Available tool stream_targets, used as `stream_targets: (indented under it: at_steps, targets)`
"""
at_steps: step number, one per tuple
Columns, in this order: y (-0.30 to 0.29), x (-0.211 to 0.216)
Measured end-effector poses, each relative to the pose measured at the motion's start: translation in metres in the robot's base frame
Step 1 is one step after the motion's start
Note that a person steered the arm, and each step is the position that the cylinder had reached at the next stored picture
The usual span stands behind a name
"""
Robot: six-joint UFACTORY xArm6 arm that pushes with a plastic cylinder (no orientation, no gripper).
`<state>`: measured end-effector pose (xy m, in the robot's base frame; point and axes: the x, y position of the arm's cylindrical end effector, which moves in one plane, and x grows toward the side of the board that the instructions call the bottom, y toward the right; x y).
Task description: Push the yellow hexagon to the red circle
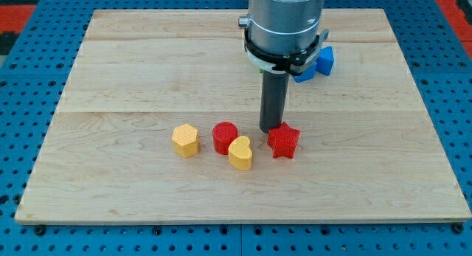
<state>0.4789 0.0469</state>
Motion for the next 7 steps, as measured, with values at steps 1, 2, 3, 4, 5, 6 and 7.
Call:
stream_targets:
  at_steps: [1,2,3,4,5,6,7]
  targets:
    - [0.01,0.023]
    - [0.013,0.026]
    - [0.004,0.026]
    - [-0.011,0.019]
    - [-0.034,-0.008]
    - [-0.078,-0.036]
    - [-0.147,-0.045]
